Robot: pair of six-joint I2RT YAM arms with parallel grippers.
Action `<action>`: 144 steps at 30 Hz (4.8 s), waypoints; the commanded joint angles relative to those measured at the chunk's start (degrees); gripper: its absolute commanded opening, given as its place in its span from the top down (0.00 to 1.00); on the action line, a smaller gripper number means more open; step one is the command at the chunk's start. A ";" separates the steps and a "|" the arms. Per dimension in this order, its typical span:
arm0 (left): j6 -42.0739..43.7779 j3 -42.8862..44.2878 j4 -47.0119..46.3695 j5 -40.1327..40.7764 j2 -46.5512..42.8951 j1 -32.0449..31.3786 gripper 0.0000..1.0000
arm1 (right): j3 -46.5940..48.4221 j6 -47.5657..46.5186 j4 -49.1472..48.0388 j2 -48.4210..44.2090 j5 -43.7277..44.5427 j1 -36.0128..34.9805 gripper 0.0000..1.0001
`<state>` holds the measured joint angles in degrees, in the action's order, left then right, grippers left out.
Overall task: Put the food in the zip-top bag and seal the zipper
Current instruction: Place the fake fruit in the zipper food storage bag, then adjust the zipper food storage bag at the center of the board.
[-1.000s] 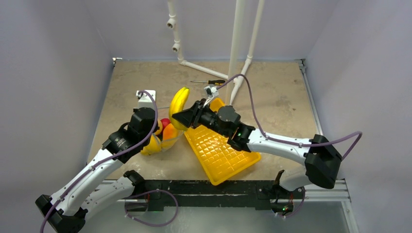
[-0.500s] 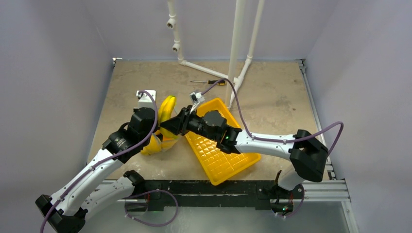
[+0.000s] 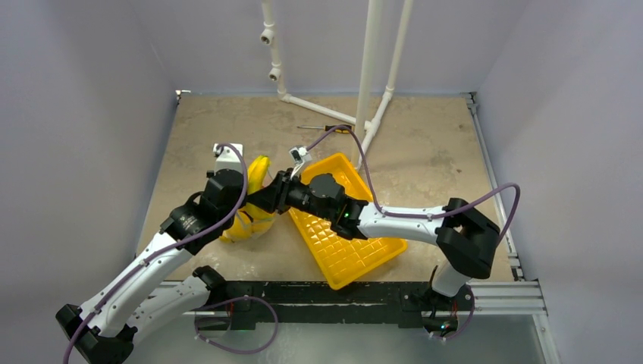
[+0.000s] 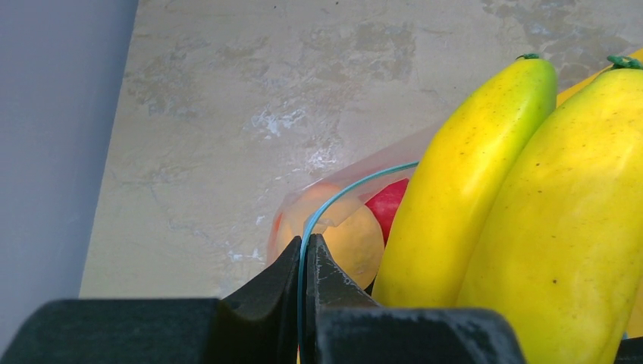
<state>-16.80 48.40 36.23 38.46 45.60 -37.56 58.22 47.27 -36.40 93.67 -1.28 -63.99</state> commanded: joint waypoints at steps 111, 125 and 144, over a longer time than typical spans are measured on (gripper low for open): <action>-1.24 0.33 -4.62 -2.27 -0.61 0.22 1.00 | 4.81 14.70 37.58 -10.09 21.29 -0.61 0.39; -1.16 0.38 -4.56 -2.32 0.06 0.32 1.00 | -3.21 15.45 32.16 -7.58 15.64 -0.61 0.44; -1.32 0.37 -4.24 -2.12 -0.58 0.38 1.00 | 1.67 12.20 26.13 -0.35 12.01 -0.70 1.00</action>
<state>-17.39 47.88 33.85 35.75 45.78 -37.52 56.31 60.88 -7.68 94.74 10.74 -64.71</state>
